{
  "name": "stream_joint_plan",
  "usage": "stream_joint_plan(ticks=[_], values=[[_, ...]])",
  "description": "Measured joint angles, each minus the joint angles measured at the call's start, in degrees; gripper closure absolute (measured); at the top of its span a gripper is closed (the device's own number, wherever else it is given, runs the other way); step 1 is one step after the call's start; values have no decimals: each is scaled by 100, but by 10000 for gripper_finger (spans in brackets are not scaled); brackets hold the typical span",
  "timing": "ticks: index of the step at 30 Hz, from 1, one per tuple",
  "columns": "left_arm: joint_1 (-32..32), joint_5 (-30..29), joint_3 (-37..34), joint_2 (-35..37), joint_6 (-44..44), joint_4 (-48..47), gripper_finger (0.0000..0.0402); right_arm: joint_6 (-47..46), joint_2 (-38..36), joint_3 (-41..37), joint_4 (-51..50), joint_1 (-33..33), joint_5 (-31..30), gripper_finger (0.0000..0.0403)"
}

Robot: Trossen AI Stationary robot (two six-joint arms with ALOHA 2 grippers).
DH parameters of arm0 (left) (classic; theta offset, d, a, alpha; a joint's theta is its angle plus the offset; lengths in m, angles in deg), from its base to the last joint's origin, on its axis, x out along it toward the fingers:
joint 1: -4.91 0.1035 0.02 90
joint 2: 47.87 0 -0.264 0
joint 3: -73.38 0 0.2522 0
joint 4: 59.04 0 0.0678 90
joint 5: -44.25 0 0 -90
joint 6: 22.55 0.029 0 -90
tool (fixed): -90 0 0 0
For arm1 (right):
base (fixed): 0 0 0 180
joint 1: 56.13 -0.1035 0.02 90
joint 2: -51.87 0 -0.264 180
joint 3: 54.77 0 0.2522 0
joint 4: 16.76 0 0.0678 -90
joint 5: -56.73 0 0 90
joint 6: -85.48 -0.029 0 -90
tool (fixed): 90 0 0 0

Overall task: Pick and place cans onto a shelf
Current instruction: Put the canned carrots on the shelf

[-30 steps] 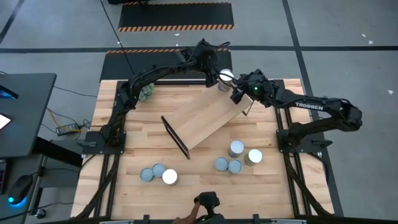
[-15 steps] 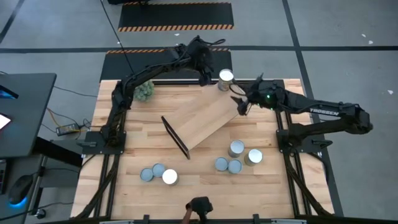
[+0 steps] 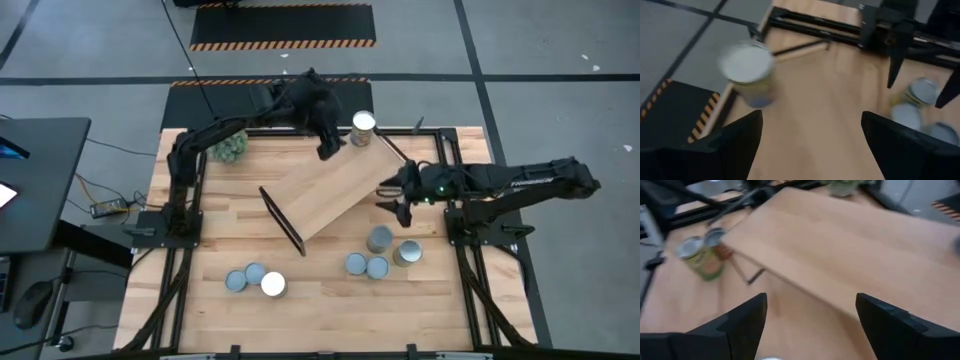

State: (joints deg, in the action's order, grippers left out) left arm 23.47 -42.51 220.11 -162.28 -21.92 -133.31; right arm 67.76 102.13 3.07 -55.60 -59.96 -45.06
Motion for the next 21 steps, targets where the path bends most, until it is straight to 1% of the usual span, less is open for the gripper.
stream_joint_plan(ticks=[4,7,10,15,21], values=[[-477,-191,-2,44,-147,-219,57,-424,0,49,-144,-505,-2,94],[-819,-375,-2,55,-84,-284,57,-669,82,372,-624,-881,-30,94],[-1067,-571,-7,79,131,-348,60,-910,160,778,-1127,-1181,-213,94],[-1177,-661,-4,264,307,-555,93,-1315,225,1290,-1485,-1555,-538,94],[-1213,-646,-13,511,459,-1006,144,-1818,335,1527,-1580,-1865,-806,94]])
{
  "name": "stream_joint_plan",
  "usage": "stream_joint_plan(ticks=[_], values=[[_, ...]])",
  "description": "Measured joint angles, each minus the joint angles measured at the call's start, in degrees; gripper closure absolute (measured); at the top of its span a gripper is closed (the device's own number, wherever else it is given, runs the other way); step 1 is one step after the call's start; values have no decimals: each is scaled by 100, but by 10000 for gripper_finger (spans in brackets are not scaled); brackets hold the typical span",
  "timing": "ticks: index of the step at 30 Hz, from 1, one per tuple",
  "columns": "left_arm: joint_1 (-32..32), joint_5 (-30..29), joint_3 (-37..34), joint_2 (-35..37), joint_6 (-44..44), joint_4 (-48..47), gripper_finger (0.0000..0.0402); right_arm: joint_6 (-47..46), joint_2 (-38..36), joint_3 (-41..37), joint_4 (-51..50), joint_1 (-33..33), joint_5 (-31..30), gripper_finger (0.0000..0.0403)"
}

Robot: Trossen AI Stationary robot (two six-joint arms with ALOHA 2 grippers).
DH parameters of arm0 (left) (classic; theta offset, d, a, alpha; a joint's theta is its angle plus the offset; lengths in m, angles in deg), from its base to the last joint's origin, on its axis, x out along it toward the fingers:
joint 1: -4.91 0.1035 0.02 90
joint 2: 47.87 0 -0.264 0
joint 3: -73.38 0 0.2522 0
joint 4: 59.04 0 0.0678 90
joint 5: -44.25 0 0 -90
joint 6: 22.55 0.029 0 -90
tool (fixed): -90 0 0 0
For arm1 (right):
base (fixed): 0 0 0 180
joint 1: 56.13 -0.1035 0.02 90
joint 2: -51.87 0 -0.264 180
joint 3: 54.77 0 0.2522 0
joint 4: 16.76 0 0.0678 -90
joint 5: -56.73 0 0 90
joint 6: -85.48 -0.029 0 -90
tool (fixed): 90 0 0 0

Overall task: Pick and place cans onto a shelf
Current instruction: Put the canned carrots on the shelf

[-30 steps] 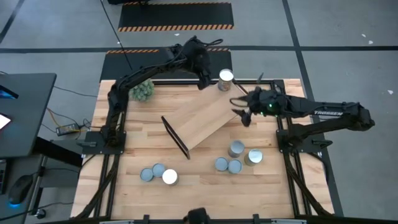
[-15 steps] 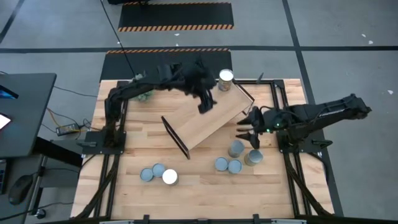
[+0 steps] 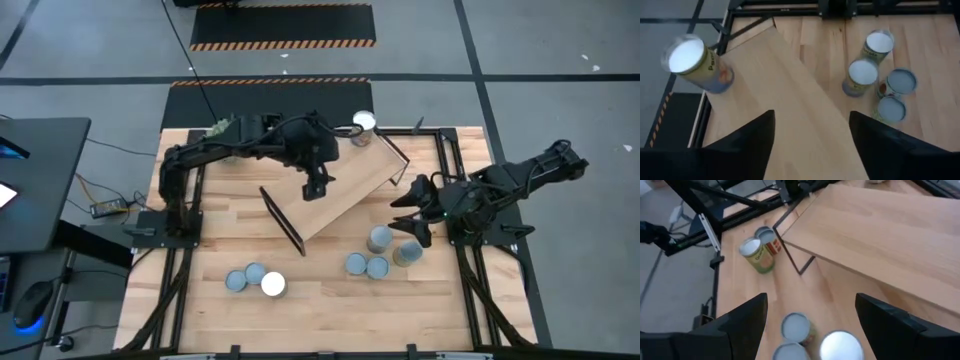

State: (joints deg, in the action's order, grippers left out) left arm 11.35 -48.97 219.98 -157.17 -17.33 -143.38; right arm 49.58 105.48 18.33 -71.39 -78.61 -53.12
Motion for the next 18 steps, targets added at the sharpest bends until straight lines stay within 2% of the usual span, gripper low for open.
stream_joint_plan(ticks=[9,18], values=[[-255,6,-16,462,133,-552,199,-737,78,3,43,-217,-4,94],[-666,-131,-20,879,-2,-1021,233,-1098,78,3,32,-221,21,94]])
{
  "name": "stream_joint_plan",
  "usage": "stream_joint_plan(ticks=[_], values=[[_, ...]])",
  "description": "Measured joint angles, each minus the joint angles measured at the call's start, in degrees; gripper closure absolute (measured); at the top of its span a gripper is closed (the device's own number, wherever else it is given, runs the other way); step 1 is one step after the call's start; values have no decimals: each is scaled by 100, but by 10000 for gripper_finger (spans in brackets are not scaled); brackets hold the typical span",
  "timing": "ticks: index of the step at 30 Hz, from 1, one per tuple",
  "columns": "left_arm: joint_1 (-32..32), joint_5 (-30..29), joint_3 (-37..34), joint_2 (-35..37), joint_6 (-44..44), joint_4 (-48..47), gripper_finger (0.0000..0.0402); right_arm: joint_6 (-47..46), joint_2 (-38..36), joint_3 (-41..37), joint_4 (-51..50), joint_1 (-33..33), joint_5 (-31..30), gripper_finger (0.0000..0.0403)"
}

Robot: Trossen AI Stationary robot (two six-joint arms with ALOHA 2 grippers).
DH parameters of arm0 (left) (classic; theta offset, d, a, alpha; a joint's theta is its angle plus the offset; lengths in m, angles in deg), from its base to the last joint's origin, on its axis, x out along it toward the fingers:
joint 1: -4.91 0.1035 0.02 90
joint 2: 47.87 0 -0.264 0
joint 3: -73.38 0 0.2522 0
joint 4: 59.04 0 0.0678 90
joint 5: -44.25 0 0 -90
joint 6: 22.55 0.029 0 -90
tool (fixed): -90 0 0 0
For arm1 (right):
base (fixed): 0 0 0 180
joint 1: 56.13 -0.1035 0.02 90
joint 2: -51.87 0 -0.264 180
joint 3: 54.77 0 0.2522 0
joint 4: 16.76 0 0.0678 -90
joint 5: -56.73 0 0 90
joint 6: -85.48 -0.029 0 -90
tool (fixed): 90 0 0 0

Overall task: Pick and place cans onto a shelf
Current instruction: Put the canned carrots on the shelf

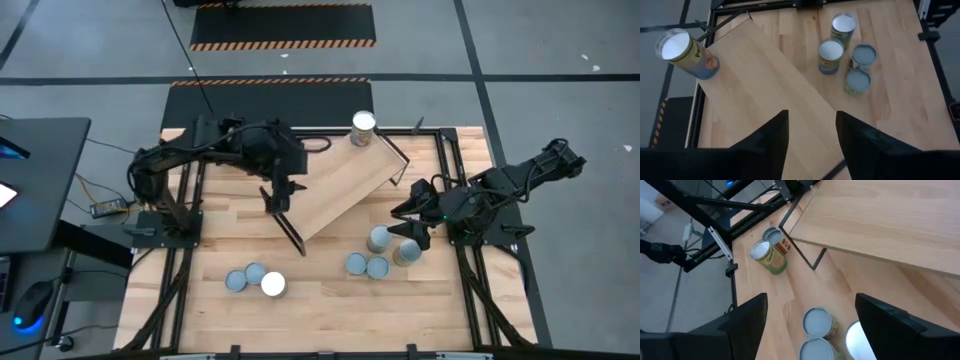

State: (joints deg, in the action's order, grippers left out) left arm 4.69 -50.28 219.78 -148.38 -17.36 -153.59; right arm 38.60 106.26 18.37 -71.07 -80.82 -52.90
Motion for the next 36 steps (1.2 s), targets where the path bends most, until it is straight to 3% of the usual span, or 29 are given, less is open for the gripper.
stream_joint_plan(ticks=[8,16,21,29,36], values=[[-517,-752,0,205,-151,-167,255,171,336,328,-33,0,233,94],[-863,-1012,-175,263,-330,-625,260,491,691,921,-496,-1,128,94],[-1213,-1414,-1661,1106,-710,-214,260,324,882,1038,-778,-146,265,94],[-1556,-1733,-4342,2824,-1645,1857,260,184,1082,1040,-1204,-262,474,94],[-1549,-1825,-6019,3868,-2311,3197,260,303,1293,1040,-1879,-262,500,94]])
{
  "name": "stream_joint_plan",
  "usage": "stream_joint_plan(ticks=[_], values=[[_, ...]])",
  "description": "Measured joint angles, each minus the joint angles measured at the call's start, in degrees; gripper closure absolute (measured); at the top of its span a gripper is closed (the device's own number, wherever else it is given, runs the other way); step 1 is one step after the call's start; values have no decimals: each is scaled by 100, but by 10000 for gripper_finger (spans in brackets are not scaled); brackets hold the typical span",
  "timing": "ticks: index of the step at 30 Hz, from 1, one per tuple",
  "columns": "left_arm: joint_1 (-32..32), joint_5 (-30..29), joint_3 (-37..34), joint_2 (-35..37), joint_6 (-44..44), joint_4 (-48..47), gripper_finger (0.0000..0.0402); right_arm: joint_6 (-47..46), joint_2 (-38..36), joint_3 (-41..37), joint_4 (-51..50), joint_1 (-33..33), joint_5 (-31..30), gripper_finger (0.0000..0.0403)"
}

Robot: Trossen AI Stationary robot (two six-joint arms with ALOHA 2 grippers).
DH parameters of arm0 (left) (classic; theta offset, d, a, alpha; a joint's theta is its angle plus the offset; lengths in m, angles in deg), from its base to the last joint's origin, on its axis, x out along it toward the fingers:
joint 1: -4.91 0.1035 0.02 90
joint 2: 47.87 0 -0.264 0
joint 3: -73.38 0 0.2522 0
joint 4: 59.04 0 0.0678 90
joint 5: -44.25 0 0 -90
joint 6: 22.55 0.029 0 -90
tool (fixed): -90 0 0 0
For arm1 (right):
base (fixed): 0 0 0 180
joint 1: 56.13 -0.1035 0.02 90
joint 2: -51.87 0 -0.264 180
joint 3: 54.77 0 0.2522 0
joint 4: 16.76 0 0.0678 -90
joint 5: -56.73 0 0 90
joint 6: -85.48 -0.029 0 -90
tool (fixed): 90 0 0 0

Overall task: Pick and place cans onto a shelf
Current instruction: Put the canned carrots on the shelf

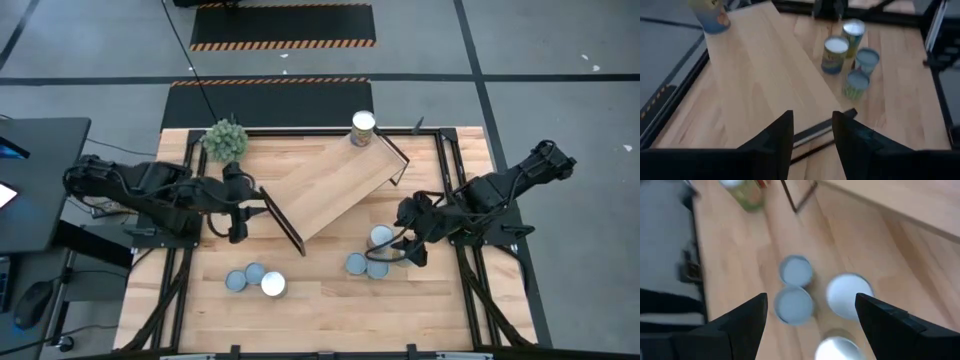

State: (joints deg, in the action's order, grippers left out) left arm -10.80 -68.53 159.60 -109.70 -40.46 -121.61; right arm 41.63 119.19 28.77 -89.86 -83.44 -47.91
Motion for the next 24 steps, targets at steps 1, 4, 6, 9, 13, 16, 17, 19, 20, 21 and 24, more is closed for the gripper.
stream_joint_plan(ticks=[1,4,6,9,13,16,17,19,20,21,24], values=[[1,-12,-222,128,-98,181,260,39,42,0,-89,0,-1,94],[-3,-48,-872,478,-349,657,260,54,167,2,-470,0,-67,94],[-1,-62,-1291,725,-572,925,260,42,214,2,-631,0,-78,94],[-1,-151,-1853,1082,-976,1212,260,-185,188,-24,-747,0,-83,94],[-3,-304,-2455,1641,-1377,1567,260,-676,10,-107,-966,-5,-107,92],[0,-520,-2799,2068,-1600,1792,260,-848,-111,-198,-1041,-45,-94,86],[-1,-600,-2887,2223,-1656,1827,260,-873,-135,-223,-1030,-64,-92,82],[0,-776,-3009,2490,-1816,1857,260,-892,-151,-272,-1052,-93,-38,74],[-1,-854,-3060,2613,-1905,1849,260,-893,-142,-302,-1081,-116,12,70],[1,-900,-3109,2731,-1962,1822,259,-888,-129,-332,-1099,-136,76,67],[1,-1007,-3175,3001,-2109,1749,253,-859,-74,-469,-1066,-246,180,61]])
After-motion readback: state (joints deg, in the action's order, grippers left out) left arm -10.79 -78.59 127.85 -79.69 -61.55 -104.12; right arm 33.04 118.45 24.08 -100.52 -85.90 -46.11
